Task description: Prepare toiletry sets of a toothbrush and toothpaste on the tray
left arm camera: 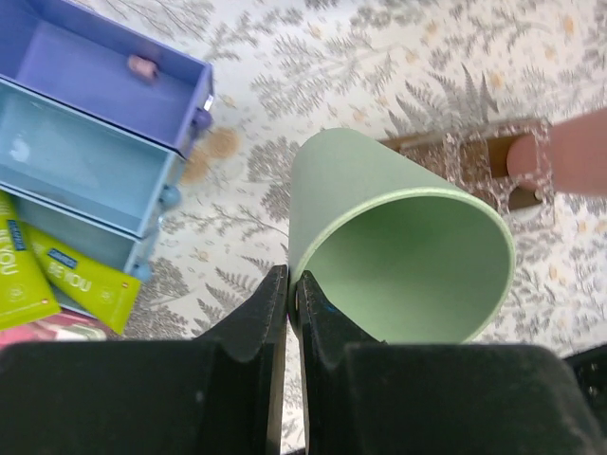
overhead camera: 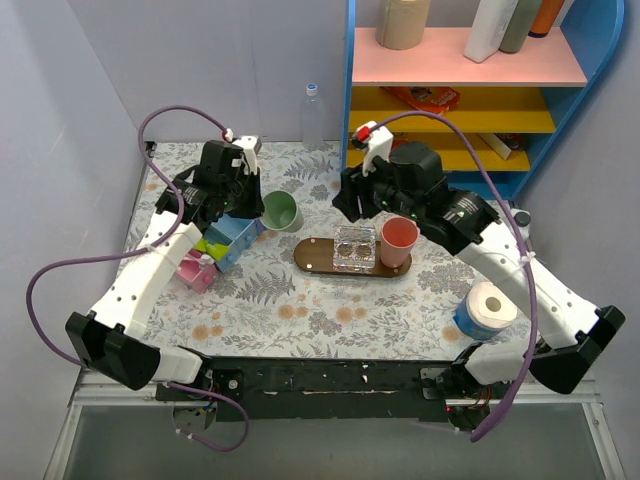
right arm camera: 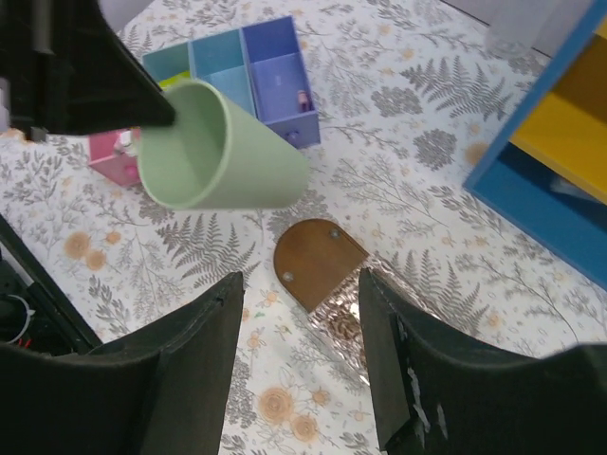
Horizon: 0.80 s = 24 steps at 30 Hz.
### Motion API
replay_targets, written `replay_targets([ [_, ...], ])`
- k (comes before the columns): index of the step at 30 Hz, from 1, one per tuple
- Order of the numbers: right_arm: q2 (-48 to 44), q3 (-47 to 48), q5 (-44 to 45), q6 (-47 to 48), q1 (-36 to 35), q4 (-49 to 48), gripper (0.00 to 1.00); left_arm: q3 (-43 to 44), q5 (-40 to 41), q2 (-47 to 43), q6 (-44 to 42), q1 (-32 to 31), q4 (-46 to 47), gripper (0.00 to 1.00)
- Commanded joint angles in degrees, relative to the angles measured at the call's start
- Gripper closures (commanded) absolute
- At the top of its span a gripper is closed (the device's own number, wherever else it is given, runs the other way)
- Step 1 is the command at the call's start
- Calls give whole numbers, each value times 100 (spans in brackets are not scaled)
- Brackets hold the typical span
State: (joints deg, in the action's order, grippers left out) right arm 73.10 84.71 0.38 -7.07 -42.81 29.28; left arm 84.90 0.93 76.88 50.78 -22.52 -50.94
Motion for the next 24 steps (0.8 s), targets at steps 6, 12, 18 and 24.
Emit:
replay_targets([
  [6, 916, 995, 533, -154, -834, 350, 43, 132, -480, 73, 63, -402, -312, 100],
  [12, 1434, 1276, 735, -286, -1124, 465, 45, -70, -559, 11, 186, -560, -162, 100],
  [18, 1839, 1549, 1235, -409, -1256, 614, 51, -149, -699, -33, 283, -604, -39, 100],
  [24, 2138, 1751, 1640, -471, -1291, 799, 57, -211, -787, -42, 309, -604, 22, 100],
])
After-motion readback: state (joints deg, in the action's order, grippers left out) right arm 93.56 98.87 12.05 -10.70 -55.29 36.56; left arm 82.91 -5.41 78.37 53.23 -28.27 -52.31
